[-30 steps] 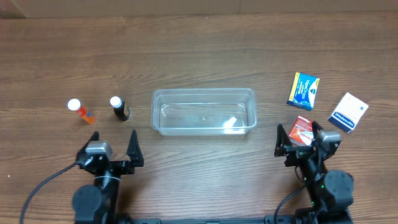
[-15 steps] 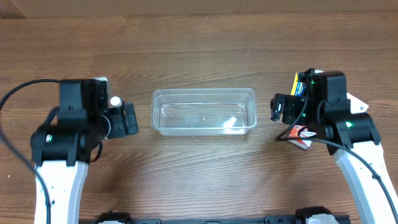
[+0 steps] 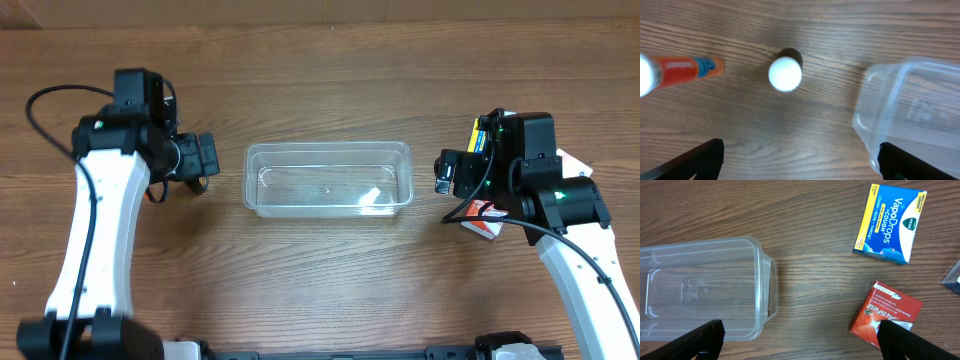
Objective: Pack container
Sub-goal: 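Reach the left gripper to the dark bottle and grasp it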
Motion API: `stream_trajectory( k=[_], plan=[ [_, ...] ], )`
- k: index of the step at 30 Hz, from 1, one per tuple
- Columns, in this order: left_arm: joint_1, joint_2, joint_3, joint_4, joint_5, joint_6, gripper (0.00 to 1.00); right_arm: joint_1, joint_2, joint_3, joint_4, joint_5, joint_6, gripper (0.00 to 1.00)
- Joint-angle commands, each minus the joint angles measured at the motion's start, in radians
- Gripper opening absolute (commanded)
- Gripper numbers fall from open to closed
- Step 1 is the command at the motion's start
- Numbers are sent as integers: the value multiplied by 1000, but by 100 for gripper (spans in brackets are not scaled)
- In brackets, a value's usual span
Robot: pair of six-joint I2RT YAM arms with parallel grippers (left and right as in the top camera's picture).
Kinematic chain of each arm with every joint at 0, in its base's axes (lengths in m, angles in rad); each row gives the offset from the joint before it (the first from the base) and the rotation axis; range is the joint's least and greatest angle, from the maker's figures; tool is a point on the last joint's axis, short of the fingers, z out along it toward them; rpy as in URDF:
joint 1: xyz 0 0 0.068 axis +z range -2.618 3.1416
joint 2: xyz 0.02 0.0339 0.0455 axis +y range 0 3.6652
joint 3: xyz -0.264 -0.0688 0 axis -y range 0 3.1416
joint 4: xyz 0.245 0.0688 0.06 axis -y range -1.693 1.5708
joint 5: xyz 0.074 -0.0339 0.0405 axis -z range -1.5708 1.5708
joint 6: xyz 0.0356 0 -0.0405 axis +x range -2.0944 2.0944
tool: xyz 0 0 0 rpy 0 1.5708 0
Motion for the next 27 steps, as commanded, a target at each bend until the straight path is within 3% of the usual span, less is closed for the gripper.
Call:
stream_trajectory(
  k=[1,9,12,16,17,23,27],
  plan=[
    [15,111,31,29,-11,6,100,-3,-11,24,8,-2,4,100],
    [39,283,32,161,-12,78,100,-3,-10,24,10,-2,4,100],
    [38,287,34,197,-11,77,85,-3,-10,24,10,-1,4,100],
    [36,288,34,180,-6,77,47,-3,-10,24,10,-1,4,100],
    [36,288,34,175,-4,77,43,-3,-10,24,10,-1,4,100],
    [36,287,34,153,-4,77,43,-3,-10,24,11,-1,4,100],
    [36,287,34,153,-11,77,35,-3,-10,24,10,-1,4,100]
  ],
)
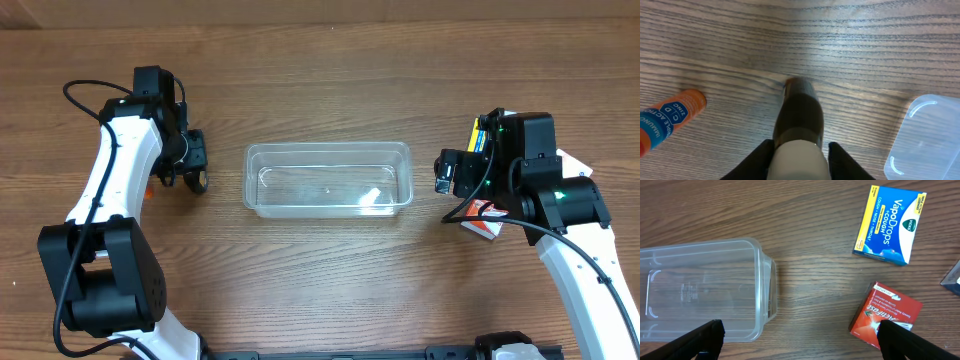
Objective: Pack container
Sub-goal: 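Reach the left gripper to the dark bottle and grasp it, then carry the dark bottle into the container's left end and release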
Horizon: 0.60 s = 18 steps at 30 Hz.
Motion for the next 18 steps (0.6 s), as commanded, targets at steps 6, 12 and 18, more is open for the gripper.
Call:
stream_trajectory(
  k=[6,12,18],
  plan=[
    [1,8,26,1,-22,8,14,-3,-10,24,5,-2,4,100],
    [-69,-82,219,-201,-22,-15,4,-3,-10,24,6,-2,4,100],
    [-324,-228,421,-403,-45,-204,4,-3,-10,24,6,-2,5,100]
  ],
)
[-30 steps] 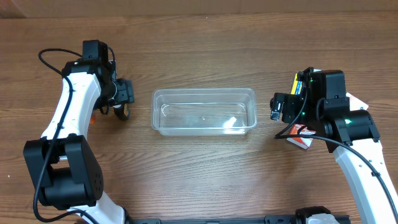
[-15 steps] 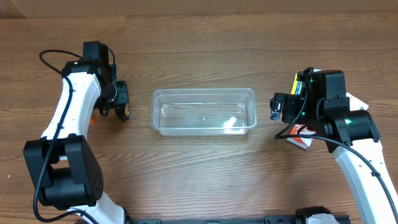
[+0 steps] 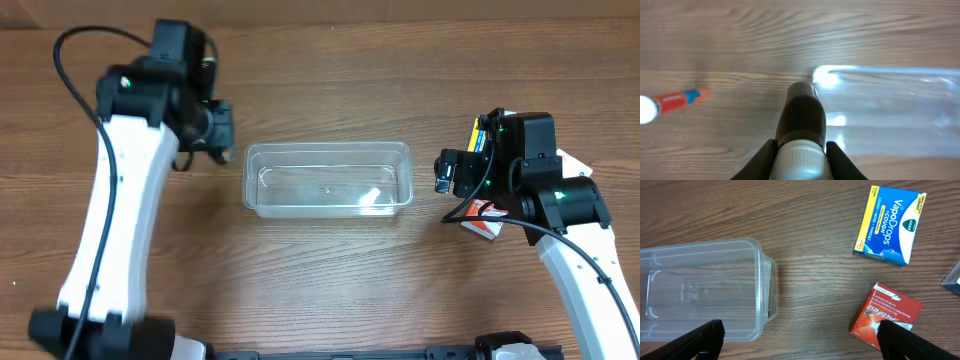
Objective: Pack container
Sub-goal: 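Carry the dark bottle into the container's left end and release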
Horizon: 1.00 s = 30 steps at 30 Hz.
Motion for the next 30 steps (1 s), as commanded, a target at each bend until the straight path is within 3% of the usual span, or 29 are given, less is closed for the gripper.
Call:
stream_trajectory(
  k=[1,5,10,13,17,28,30],
  plan=[
    [-194,-85,47,-60,-25,-195,4,-3,-10,24,5,-2,5,100],
    [-274,-47,-35,-30,-32,-282,4,-3,-10,24,5,-2,5,100],
    [-262,42,-227,175,-29,-316,4,-3,-10,24,0,-2,5,100],
    [-254,111,-246,263,-33,-352,4,-3,-10,24,1,-2,5,100],
    [-253,211,-246,294,-82,-397,4,-3,-10,24,1,-2,5,100],
    [-249,219,-245,305,-131,-393,4,-3,-10,24,2,-2,5,100],
    [-249,219,-245,305,-130,-393,13,-3,-10,24,2,-2,5,100]
  ],
)
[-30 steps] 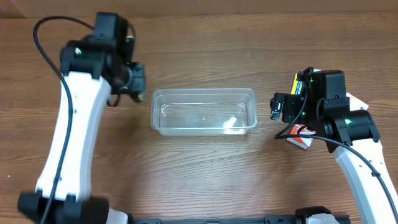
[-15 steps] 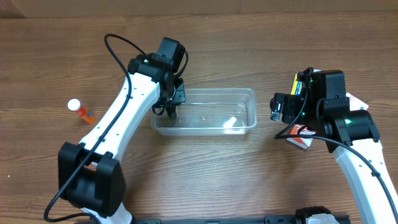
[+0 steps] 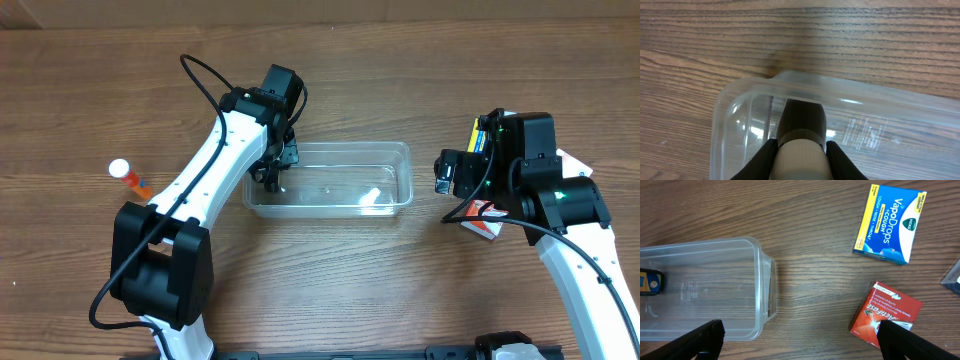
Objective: Pack container
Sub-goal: 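Carry the dark bottle into the container's left end and release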
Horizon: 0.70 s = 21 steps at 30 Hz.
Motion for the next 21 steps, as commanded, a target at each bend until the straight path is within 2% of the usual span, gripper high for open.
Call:
stream_trajectory(
  k=[1,2,3,6,9,11,16,19,21],
  plan=[
    [6,2,-3,-3,-28,-23,26,-3,-10,23,6,-2,4,100],
    [6,2,-3,-8,-28,-21,36,-3,-10,23,6,-2,4,100],
    [6,2,-3,-10,-25,-11,41,-3,-10,23,6,-2,4,100],
    [6,2,-3,-11,-25,-10,49,-3,-10,23,6,-2,4,100],
    [6,2,-2,-11,-16,-4,51,-3,-10,23,6,-2,4,100],
    [6,1,29,-35,-13,6,55,-3,-10,23,6,-2,4,100],
    [19,0,231,-206,-63,14,65,-3,-10,23,6,-2,4,100],
    [85,-55,364,-346,-81,-26,70,-3,-10,23,6,-2,4,100],
    [166,-156,371,-375,-82,-28,72,-3,-10,23,5,-2,4,100]
  ],
)
